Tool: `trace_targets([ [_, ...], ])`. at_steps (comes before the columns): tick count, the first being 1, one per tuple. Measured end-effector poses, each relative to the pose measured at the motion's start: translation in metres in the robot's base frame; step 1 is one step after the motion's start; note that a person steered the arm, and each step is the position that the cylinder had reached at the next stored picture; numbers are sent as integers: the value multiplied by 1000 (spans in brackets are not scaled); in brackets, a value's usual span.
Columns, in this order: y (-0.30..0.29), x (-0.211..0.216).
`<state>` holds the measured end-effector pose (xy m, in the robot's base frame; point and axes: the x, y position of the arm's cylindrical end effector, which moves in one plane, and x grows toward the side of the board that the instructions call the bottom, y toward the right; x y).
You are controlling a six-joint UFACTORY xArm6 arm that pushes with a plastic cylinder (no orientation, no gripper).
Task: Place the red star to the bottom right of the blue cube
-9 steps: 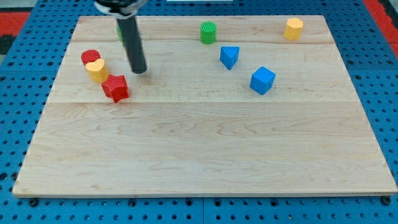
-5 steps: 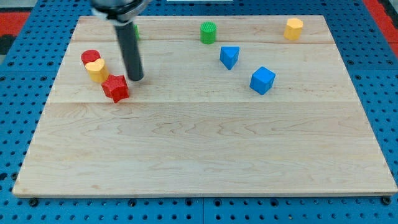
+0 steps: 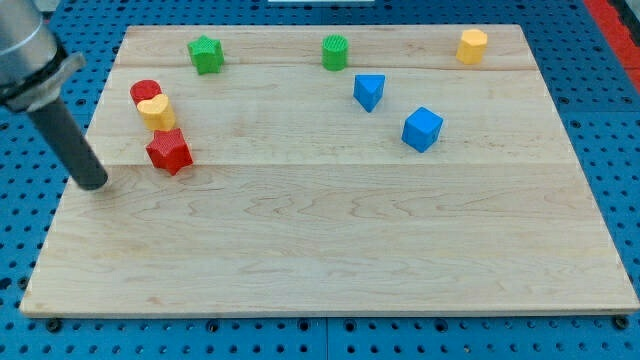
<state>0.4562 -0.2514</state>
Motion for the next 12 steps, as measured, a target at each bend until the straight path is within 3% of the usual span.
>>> trace_targets([
  [1, 65, -7],
  [3, 53, -27],
  [4, 74, -45],
  [5, 137, -53],
  [6, 246, -27],
  [8, 309, 33],
  [9, 393, 29],
  [10, 396, 9],
  [11, 391, 68],
  [12, 345, 41],
])
